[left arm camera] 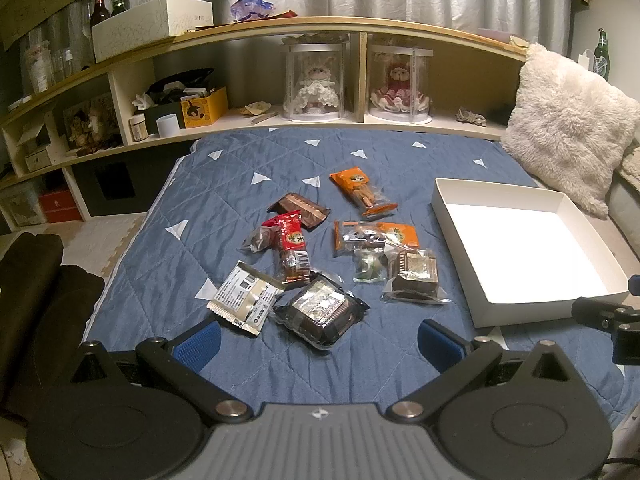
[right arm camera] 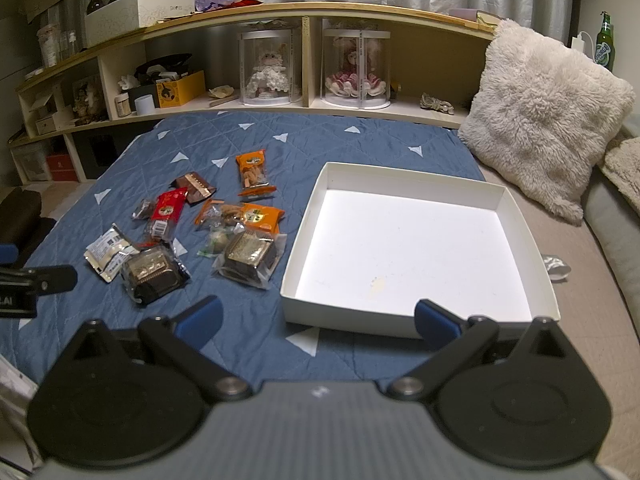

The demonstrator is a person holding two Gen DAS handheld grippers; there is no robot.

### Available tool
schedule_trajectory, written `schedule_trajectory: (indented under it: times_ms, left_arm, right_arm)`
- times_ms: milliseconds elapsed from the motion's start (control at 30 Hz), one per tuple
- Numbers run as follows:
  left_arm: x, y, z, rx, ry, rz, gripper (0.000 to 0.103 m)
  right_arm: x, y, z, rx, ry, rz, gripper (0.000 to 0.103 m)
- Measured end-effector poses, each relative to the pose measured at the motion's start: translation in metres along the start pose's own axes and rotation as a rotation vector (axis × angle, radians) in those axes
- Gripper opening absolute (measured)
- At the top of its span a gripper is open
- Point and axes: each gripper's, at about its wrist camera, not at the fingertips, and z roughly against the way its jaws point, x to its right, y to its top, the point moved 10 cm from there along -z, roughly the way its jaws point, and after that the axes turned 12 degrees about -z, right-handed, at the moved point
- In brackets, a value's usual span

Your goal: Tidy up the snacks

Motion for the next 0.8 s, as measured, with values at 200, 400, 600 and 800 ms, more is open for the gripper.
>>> schedule_trajectory:
  times_ms: [200, 400, 600, 800]
  left_arm:
    - [0.000, 0.000, 0.000, 0.000, 0.000, 0.000, 0.103]
    - [-0.001, 0.002, 0.000, 0.003, 0.004, 0.004, 0.103]
    - [-0.004, 0.014, -0.008, 0.012, 0.009, 0.030, 0.103]
    - [-0.017, 0.033, -0.013, 0.035, 0.034, 0.063, 0.103]
  right_arm:
    - [0.000, 0.001, 0.000, -0.001, -0.001, 0.000, 0.103]
    - [-0.001, 0.001, 0.001, 0.000, 0.000, 0.000, 0.103]
    - [-0.002, 0.005, -0.003, 0.016, 0.011, -0.011, 0.103]
    - [-0.009, 0.020, -0.009, 0.072, 0.018, 0.005, 0.103]
